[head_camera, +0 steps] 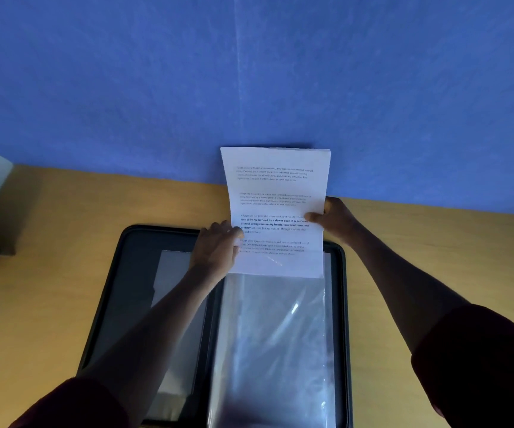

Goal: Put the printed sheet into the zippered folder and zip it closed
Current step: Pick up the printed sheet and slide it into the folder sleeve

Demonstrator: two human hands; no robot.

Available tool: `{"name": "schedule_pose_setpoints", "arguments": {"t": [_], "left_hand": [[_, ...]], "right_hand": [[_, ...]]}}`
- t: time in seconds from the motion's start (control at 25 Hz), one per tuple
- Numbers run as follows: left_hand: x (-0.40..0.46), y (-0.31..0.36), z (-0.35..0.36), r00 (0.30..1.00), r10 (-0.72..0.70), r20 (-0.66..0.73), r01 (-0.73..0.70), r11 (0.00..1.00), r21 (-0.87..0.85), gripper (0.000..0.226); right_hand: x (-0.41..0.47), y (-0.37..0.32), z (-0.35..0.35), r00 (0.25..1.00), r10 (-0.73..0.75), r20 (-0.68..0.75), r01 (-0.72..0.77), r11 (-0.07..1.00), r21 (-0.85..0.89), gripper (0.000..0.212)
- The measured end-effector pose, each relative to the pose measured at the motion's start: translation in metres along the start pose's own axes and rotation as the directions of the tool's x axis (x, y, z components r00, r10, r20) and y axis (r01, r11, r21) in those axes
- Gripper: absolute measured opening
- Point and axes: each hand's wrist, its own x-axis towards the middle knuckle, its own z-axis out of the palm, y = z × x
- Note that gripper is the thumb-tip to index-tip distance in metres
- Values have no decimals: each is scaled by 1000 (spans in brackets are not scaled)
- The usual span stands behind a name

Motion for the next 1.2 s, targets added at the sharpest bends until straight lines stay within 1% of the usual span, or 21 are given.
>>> {"name": "schedule_pose_setpoints", "arguments": {"t": [0.04, 0.12, 0.2, 0.32, 0.4, 0.44, 0.52, 0.72, 0.84, 0.92, 1.0, 1.08, 1.2], "left_hand": [[-9, 7, 4, 999, 17, -33, -17, 1000, -2, 22], [-33, 26, 18, 993, 104, -59, -105, 994, -21, 35], [-62, 44, 40, 985, 169, -26, -169, 985, -21, 53], [-93, 60, 68, 987, 115, 112, -115, 993, -10, 83], [-101, 66, 79, 986, 83, 145, -88, 996, 23, 95], [-102, 67, 80, 985, 77, 155, -84, 996, 39, 98], [-100, 70, 80, 982, 70, 175, -79, 996, 46, 99], [-99, 71, 85, 984, 45, 174, -54, 997, 47, 101], [-100, 69, 87, 986, 39, 161, -49, 997, 56, 101], [-99, 70, 88, 984, 39, 171, -50, 997, 62, 100], [-99, 71, 88, 983, 34, 182, -46, 997, 67, 99], [-99, 71, 87, 981, 25, 192, -38, 997, 65, 100], [-98, 71, 86, 980, 29, 196, -41, 997, 58, 100]], "right_hand": [[-2, 4, 0, 1000, 5, 4, -4, 1000, -8, 40], [-6, 10, -1, 1000, 14, 5, -14, 1000, 20, 39], [-4, 11, -1, 1000, 24, -19, -23, 998, 55, 37], [3, 9, 1, 995, 32, -96, -28, 999, 44, 33], [6, 9, 1, 992, 45, -118, -43, 999, 17, 30], [6, 10, 2, 993, 49, -106, -48, 999, 13, 29], [4, 14, 4, 996, 60, -65, -59, 998, 24, 29], [-12, 34, 10, 994, 111, 12, -111, 992, 57, 30], [-14, 34, 7, 994, 99, 39, -101, 993, 57, 27], [-10, 26, 5, 997, 81, 2, -81, 994, 78, 29], [-2, 16, 5, 994, 75, -75, -65, 990, 126, 31], [2, 11, 7, 990, 70, -123, -58, 994, 92, 30], [1, 16, 6, 991, 86, -101, -84, 996, 28, 29]]}}
